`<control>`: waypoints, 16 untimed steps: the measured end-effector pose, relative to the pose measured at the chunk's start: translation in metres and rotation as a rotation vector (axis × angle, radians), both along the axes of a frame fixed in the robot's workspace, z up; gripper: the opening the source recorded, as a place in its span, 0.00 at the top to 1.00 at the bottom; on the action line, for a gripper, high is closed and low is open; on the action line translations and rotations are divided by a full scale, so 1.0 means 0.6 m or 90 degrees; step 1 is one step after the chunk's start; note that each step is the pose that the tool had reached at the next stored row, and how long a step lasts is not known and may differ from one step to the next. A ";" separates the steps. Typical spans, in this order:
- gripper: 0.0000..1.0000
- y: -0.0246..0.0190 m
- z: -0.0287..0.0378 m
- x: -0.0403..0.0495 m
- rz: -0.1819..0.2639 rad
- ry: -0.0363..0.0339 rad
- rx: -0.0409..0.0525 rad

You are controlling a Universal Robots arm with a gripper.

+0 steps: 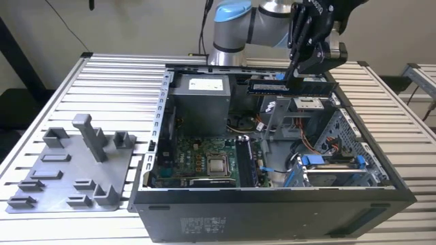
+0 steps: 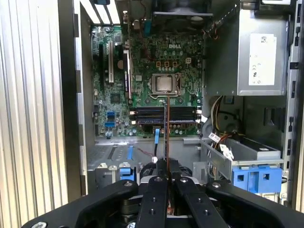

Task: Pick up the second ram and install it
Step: 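Pick up the second ram and move it above second insertion slot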

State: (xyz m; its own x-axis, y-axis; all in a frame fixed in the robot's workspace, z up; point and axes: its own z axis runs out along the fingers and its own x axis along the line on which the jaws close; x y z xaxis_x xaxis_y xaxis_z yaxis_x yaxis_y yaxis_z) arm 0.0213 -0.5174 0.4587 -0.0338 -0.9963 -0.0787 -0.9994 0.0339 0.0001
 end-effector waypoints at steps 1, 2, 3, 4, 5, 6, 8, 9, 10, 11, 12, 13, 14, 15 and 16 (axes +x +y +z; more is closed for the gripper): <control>0.87 0.0000 0.000 0.000 0.000 0.0000 0.0000; 0.87 0.0000 0.000 0.000 0.000 0.0001 0.0000; 0.87 0.0006 0.000 0.000 0.000 0.0000 0.0001; 0.87 0.0013 0.000 0.000 0.000 0.0001 0.0000; 0.87 0.0013 0.000 0.000 0.000 0.0001 0.0000; 0.87 0.0013 0.000 0.000 0.000 0.0000 0.0000; 0.87 0.0048 0.000 0.000 0.000 0.0000 0.0001; 0.87 0.0098 0.000 0.000 0.000 0.0000 0.0005; 0.87 0.0156 0.000 0.000 0.000 0.0000 0.0011; 0.87 0.0221 0.000 0.000 0.000 0.0000 0.0019; 0.87 0.0283 0.000 0.000 0.000 0.0000 0.0024; 0.87 0.0346 0.000 0.000 0.000 0.0000 0.0030; 0.87 0.0408 0.000 0.000 0.000 0.0000 0.0036; 0.87 0.0470 0.000 0.000 0.000 0.0000 0.0041; 0.87 0.0534 0.000 0.000 0.000 0.0000 0.0048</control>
State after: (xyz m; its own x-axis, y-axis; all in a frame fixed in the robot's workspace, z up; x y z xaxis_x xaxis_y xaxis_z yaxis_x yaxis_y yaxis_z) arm 0.0214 -0.4853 0.4587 -0.0338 -0.9957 -0.0862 -0.9994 0.0339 0.0004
